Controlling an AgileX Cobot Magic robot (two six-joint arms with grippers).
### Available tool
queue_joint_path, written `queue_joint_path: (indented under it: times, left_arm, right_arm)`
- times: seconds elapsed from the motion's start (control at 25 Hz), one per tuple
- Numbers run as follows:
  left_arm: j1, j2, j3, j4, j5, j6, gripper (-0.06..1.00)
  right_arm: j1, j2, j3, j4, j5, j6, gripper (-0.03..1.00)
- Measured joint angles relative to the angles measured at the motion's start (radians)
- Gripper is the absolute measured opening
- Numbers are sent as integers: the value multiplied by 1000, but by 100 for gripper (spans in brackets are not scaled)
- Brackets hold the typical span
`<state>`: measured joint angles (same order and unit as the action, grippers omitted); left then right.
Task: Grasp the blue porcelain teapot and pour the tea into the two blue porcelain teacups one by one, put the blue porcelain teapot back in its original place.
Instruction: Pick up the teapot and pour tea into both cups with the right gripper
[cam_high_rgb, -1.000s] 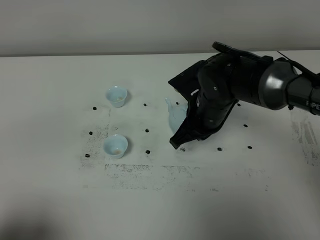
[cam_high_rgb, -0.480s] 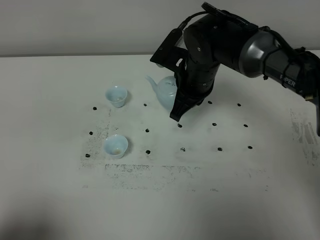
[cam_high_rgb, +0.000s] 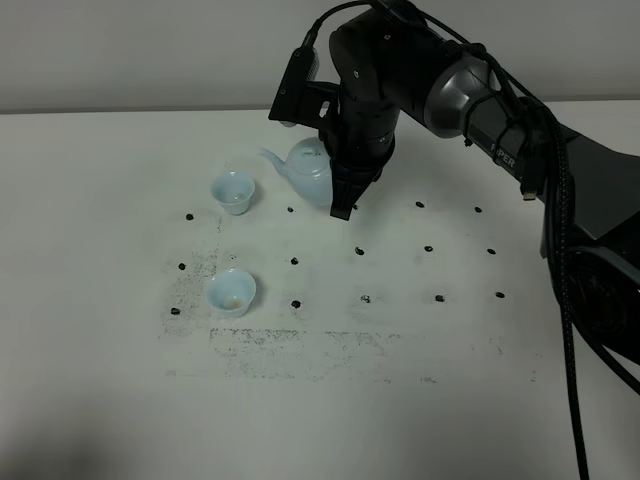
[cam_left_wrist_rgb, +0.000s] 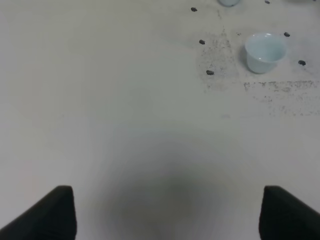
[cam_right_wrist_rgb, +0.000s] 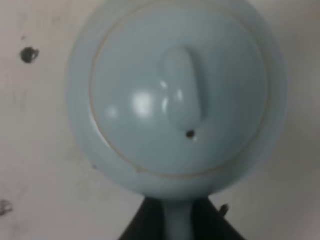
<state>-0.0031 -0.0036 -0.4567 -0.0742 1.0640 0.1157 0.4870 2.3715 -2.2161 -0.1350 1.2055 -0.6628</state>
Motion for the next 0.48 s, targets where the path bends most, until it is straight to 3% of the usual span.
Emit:
queue_joint_path:
  times: [0.48]
  left_arm:
    - [0,0,0,-1,0,0,75]
  right_arm:
    - [19,38,-47,-88,-96,-134,8]
